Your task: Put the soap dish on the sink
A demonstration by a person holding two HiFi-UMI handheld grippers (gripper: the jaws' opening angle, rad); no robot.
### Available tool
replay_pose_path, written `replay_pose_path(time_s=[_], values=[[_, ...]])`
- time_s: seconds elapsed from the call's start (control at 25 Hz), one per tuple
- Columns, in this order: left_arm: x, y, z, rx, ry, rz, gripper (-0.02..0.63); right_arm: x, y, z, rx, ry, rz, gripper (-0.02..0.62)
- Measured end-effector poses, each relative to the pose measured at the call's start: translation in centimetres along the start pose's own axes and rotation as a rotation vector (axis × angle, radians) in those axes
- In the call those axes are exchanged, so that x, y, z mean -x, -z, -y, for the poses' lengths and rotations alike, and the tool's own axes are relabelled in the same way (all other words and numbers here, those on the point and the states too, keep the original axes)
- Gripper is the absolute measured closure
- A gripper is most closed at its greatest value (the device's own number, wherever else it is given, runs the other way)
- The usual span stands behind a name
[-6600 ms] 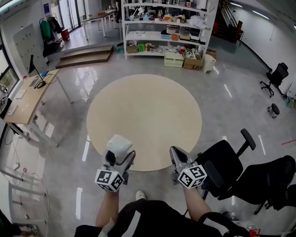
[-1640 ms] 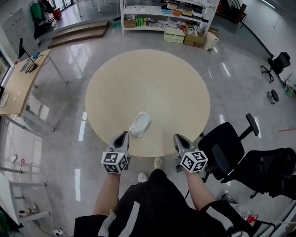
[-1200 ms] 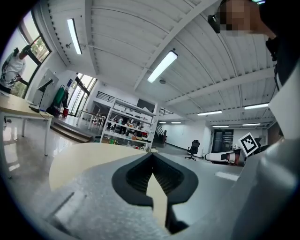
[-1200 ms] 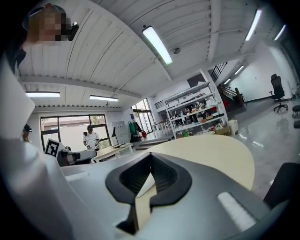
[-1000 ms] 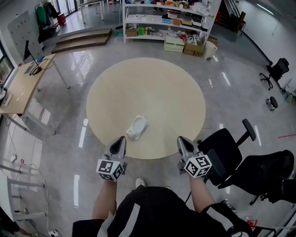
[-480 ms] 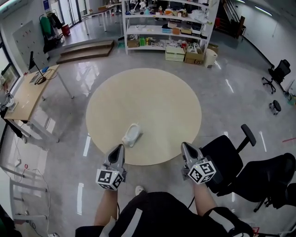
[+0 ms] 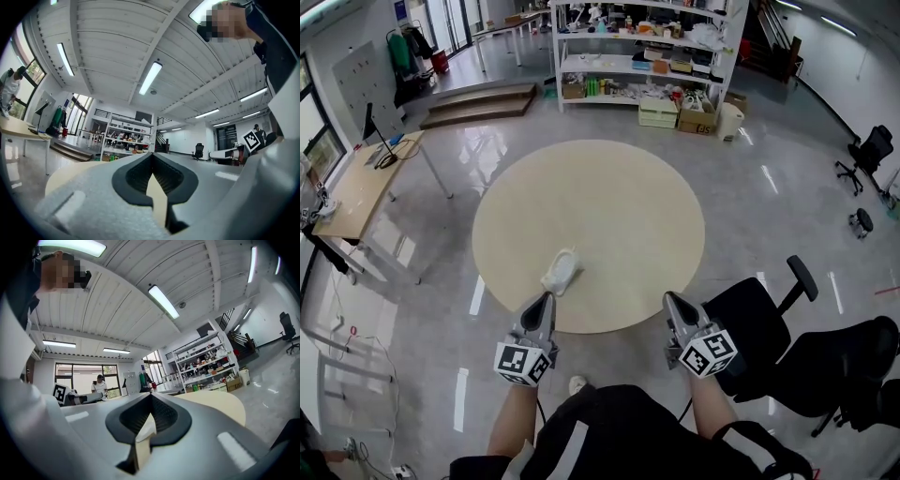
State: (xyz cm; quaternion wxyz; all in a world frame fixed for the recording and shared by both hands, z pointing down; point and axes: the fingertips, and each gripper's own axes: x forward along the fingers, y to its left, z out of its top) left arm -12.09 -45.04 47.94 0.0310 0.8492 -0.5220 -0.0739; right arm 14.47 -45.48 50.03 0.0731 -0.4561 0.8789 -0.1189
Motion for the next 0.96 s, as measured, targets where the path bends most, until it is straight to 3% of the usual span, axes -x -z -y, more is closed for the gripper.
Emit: replay_pose_path(time_s=[0.6, 0.96], values=[[0.0, 0.8, -0.1, 0.048, -0.026, -0.016, 0.607, 0.0, 0.4, -0.3, -0.044, -0.053, -0.004, 0.591], [-0.9, 0.9, -0.5, -0.028, -0.003, -0.033, 0.606, -1.1, 0.5, -1.4, -0.012, -0.091, -0.014, 0.591]])
